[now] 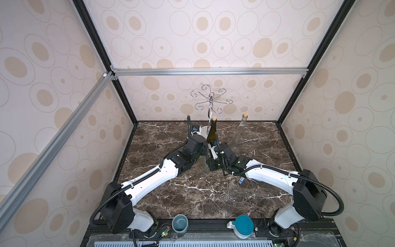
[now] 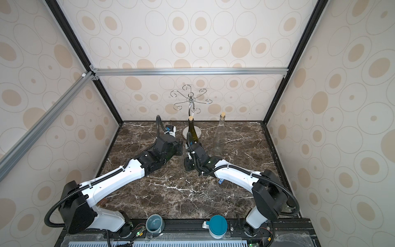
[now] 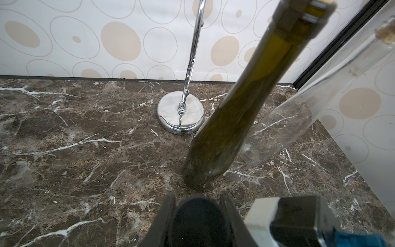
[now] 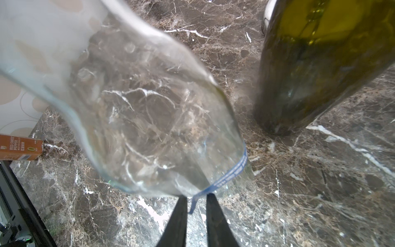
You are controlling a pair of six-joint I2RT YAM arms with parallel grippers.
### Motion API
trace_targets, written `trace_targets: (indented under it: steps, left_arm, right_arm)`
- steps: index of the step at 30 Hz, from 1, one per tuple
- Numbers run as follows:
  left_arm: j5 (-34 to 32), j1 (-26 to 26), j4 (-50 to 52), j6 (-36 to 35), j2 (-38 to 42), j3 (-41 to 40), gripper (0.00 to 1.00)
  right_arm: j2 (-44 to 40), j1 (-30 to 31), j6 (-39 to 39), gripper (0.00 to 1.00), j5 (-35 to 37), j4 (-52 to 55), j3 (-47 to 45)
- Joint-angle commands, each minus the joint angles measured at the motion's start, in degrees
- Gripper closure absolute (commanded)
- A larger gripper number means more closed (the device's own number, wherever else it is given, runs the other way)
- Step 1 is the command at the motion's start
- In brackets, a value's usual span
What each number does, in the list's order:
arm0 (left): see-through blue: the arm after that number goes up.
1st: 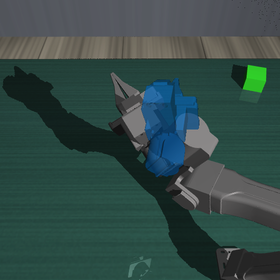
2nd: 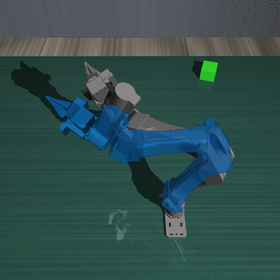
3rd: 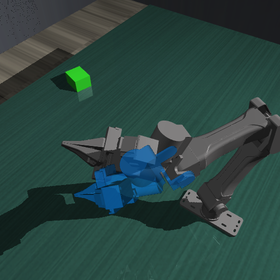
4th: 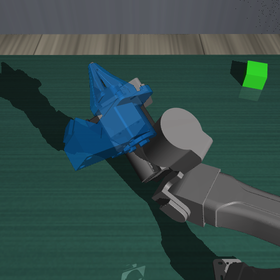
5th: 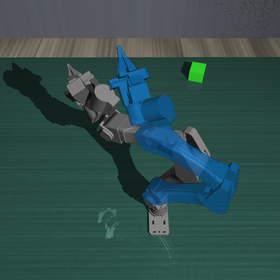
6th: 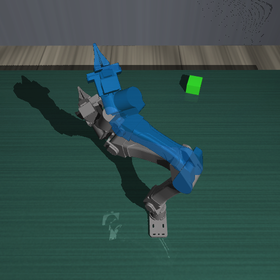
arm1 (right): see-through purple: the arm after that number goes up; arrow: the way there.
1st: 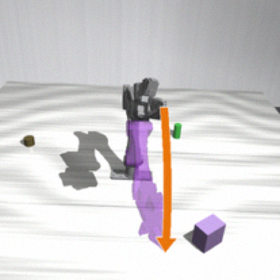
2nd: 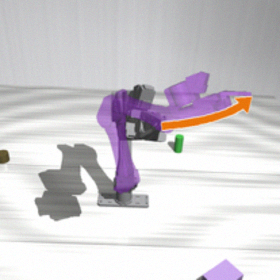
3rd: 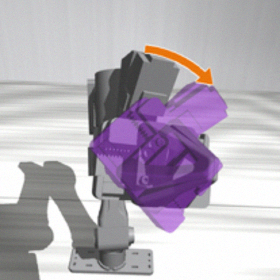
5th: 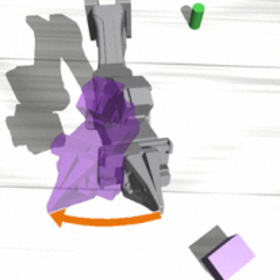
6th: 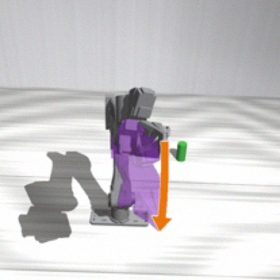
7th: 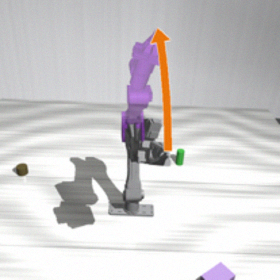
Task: Remove the label from the bottle
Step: Tear open the label from the bottle.
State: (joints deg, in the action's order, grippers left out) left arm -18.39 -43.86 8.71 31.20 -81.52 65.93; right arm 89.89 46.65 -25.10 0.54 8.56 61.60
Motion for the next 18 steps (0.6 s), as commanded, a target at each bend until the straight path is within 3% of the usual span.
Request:
trace_targets:
  steps: [1, 8, 18]
  left_arm:
    - [-0.42, -0.44, 0.96, 1.06, -0.75, 2.49, 0.83]
    - [-0.50, -0.44, 0.87, 1.14, -0.33, 1.97, 0.83]
    - [-0.59, -0.44, 0.87, 1.07, 0.21, 1.48, 0.83]
  right_arm:
    - [0.20, 0.28, -0.07, 0.85, 2.05, -0.44, 1.22]
    - [-0.49, 0.24, -0.03, 0.99, 2.75, -0.23, 0.72]
    - [-2.31, 0.19, -0.02, 1.00, 3.55, -0.40, -0.98]
